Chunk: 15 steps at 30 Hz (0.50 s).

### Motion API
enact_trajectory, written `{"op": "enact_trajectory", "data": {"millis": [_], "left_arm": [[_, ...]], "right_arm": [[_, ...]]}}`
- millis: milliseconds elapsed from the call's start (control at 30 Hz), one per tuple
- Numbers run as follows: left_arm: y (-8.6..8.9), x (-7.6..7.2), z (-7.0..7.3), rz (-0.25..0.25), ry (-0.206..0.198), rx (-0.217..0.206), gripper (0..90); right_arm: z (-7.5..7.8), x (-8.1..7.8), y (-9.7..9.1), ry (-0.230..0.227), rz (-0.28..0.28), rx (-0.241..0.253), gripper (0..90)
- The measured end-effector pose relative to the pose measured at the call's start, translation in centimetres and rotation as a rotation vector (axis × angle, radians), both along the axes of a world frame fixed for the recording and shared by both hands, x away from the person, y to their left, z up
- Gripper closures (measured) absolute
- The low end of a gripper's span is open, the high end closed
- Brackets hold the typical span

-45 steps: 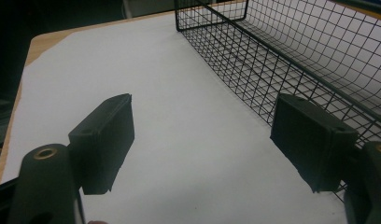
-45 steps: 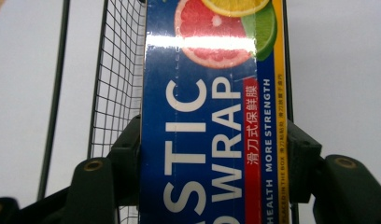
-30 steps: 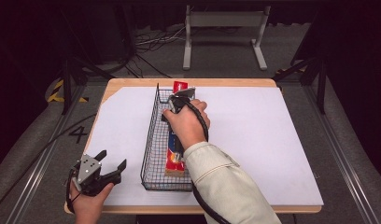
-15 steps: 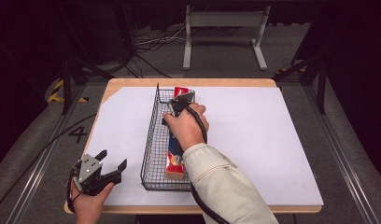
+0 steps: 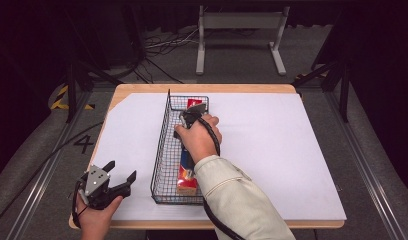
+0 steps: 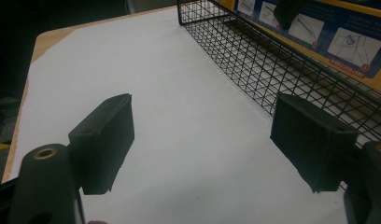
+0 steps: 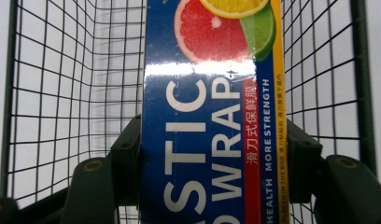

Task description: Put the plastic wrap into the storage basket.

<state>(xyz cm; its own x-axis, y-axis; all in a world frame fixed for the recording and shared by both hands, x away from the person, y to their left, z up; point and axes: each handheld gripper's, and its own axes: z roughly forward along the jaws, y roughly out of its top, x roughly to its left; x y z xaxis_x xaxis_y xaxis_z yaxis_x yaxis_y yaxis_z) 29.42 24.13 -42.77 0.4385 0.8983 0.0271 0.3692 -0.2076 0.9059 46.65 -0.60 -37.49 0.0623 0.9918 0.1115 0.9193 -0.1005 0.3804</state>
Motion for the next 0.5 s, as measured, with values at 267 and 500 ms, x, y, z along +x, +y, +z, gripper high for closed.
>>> {"op": "enact_trajectory", "data": {"millis": [267,500], "left_arm": [[0.14,-0.01,0.02,0.004,-0.001,-0.005,22.0],[0.17,-0.01,0.02,0.006,-0.001,-0.005,22.0]], "right_arm": [[-0.57,0.07,0.19,0.017,-0.001,-0.009,39.2],[-0.72,0.13,0.25,0.018,0.001,-0.020,39.1]]}}
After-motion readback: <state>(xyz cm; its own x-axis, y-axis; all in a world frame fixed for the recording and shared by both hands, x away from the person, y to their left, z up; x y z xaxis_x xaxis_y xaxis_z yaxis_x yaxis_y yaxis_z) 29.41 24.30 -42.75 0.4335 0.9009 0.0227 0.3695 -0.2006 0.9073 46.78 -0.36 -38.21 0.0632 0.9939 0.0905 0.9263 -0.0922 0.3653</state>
